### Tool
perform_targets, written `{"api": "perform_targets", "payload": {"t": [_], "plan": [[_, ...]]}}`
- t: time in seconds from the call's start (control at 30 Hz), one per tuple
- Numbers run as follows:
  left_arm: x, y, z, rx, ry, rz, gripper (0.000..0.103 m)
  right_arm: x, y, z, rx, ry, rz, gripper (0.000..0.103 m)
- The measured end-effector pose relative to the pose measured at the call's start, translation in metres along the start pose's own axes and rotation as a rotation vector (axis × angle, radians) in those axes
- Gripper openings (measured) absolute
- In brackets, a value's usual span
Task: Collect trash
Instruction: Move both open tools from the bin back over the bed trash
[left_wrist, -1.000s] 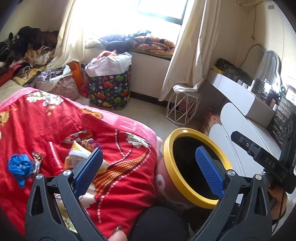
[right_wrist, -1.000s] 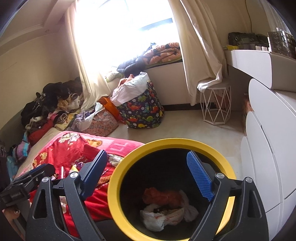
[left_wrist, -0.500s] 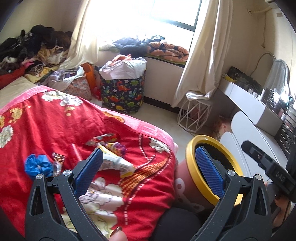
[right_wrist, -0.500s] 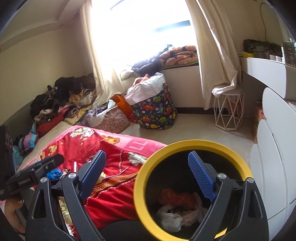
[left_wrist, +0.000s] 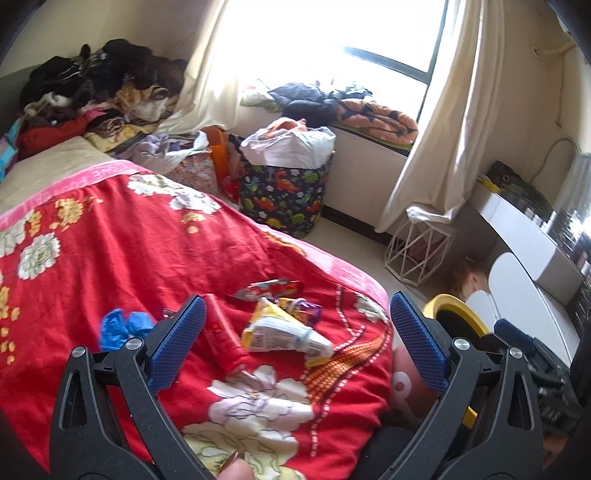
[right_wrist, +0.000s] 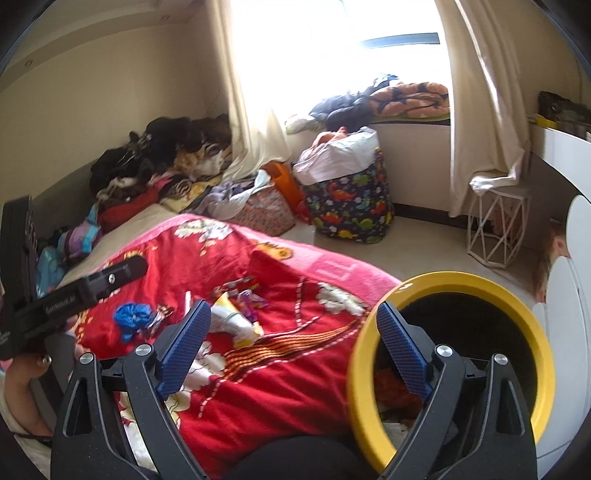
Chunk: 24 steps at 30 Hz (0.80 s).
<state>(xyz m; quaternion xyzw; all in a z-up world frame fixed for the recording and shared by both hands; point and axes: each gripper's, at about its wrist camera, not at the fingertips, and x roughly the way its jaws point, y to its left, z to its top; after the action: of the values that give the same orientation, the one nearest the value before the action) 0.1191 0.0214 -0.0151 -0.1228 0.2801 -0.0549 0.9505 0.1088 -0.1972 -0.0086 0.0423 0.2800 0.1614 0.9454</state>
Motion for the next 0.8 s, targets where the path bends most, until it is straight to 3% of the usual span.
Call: {"api": "perform_targets", "payload": {"t": [0.43,0.8], "plan": [[0.000,0.042,0.002,-0.076,-0.012,0.069,0.092,0.052,0.049,-0.002,-0.124,0.102,0.045,0.089],[0.007,0.091,-0.004,-0.175,0.007,0.141,0.092,0.102,0.051,-0.013,-0.117,0.227,0.066,0.089]]}}
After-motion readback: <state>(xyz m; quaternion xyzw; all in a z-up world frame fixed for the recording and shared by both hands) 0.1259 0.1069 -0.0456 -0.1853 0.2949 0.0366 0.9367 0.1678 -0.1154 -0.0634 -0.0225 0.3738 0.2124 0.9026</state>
